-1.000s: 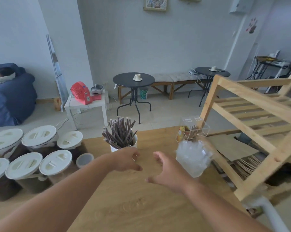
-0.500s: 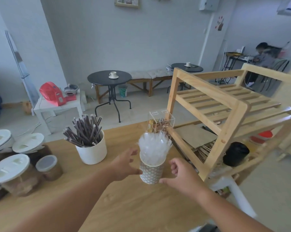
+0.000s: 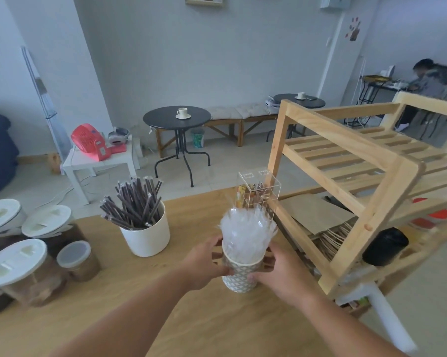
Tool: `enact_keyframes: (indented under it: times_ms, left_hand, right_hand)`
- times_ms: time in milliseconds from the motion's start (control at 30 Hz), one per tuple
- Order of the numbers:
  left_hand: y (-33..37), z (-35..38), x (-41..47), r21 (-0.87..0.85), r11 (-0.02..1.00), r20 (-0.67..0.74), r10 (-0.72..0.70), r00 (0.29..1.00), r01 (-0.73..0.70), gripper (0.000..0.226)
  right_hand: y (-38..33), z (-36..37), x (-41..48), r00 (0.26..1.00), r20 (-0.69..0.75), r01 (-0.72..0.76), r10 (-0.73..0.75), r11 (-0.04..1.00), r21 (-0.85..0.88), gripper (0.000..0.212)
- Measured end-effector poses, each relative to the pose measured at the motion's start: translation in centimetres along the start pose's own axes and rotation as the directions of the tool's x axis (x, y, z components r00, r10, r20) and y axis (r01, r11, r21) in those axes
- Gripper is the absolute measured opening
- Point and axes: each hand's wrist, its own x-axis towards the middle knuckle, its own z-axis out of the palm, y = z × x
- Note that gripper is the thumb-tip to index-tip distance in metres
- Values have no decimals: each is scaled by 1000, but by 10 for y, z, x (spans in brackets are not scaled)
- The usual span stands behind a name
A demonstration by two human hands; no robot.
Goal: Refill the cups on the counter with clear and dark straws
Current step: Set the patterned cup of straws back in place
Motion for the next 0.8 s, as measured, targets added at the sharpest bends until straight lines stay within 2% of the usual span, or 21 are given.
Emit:
enact_keyframes:
  times_ms: [133, 367, 533, 733, 800]
  left_hand:
    - [-2, -11, 2, 14, 1000, -5, 20, 1000, -19, 89]
    - [11, -62, 3, 27, 997, -16, 68, 998, -68, 86]
    - [22, -93, 10, -29, 995, -16, 91, 996, -91, 82]
    - [9, -110, 51, -51, 991, -124, 117, 985, -124, 66]
    - [3, -110, 62, -37, 989, -146, 135, 980, -142, 68]
  right_hand:
    - [-8, 4, 6, 1000, -17, 14, -14, 1000, 4, 66]
    - [-54, 14, 32, 1000, 9, 15, -16, 994, 105, 74]
    - [-83, 24, 64, 999, -10, 49, -48, 990, 130, 78]
    - [-87, 45, 124, 997, -4, 74, -74, 981, 182, 73]
    - [-83, 52, 141, 996, -3, 84, -84, 981, 176, 68]
